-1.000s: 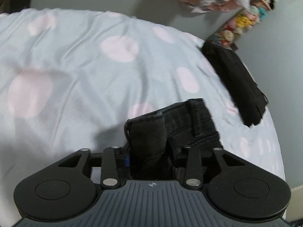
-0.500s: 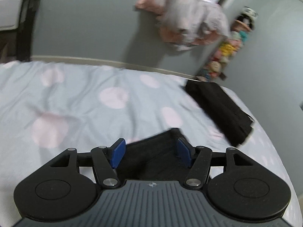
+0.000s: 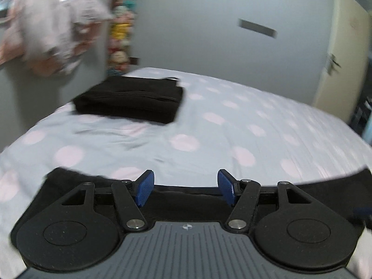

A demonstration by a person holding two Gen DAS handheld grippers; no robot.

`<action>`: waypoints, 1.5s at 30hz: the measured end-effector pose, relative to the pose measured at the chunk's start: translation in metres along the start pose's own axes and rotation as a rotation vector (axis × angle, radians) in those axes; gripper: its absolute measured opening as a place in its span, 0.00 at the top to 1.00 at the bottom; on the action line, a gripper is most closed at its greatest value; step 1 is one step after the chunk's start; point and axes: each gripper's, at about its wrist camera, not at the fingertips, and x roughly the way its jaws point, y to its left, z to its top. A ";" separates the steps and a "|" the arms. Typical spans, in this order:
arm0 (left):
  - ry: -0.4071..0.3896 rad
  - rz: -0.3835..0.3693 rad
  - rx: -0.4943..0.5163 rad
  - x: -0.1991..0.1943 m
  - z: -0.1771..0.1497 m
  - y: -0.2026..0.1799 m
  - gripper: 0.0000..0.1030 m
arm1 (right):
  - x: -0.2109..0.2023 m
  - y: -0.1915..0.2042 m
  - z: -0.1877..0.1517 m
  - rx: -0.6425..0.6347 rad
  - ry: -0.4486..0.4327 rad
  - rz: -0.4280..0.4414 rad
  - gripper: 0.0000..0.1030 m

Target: Fold clothes

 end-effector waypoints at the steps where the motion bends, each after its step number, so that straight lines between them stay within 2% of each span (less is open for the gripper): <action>1: 0.013 -0.022 0.030 0.007 -0.002 -0.004 0.31 | 0.006 0.001 0.004 -0.027 -0.002 -0.005 0.63; 7: 0.120 -0.160 0.216 0.041 -0.015 -0.023 0.31 | 0.051 0.005 0.024 -0.129 -0.015 0.025 0.63; 12: 0.207 -0.278 0.354 0.055 -0.018 -0.034 0.31 | 0.082 0.004 0.039 -0.207 -0.009 0.093 0.63; 18: 0.275 -0.302 0.434 0.085 -0.013 -0.039 0.31 | 0.117 0.014 0.062 -0.450 -0.023 0.179 0.63; 21: 0.296 -0.294 0.473 0.103 -0.011 -0.043 0.31 | 0.134 0.010 0.073 -0.468 -0.008 0.236 0.62; 25: 0.375 -0.316 0.544 0.122 -0.024 -0.049 0.30 | 0.159 -0.003 0.071 -0.457 0.047 0.287 0.61; 27: 0.373 -0.313 0.582 0.125 -0.031 -0.052 0.28 | 0.167 -0.008 0.066 -0.461 0.066 0.294 0.61; 30: 0.379 -0.326 0.522 0.129 -0.029 -0.047 0.31 | 0.174 -0.013 0.059 -0.455 0.067 0.308 0.61; 32: 0.369 -0.327 0.481 0.129 -0.027 -0.042 0.50 | 0.174 -0.013 0.058 -0.451 0.062 0.315 0.64; 34: 0.355 -0.325 0.464 0.128 -0.025 -0.042 0.66 | 0.170 -0.010 0.055 -0.478 0.050 0.306 0.79; 37: 0.331 -0.299 0.491 0.123 -0.025 -0.050 0.75 | 0.161 -0.003 0.052 -0.528 0.014 0.271 0.91; 41: 0.248 -0.255 0.517 0.105 -0.020 -0.059 0.80 | 0.146 0.002 0.052 -0.540 -0.040 0.219 0.93; 43: 0.191 -0.243 0.511 0.094 -0.012 -0.059 0.80 | 0.134 0.002 0.056 -0.517 -0.082 0.202 0.94; 45: 0.168 -0.232 0.517 0.095 -0.007 -0.060 0.80 | 0.127 -0.001 0.062 -0.477 -0.117 0.192 0.94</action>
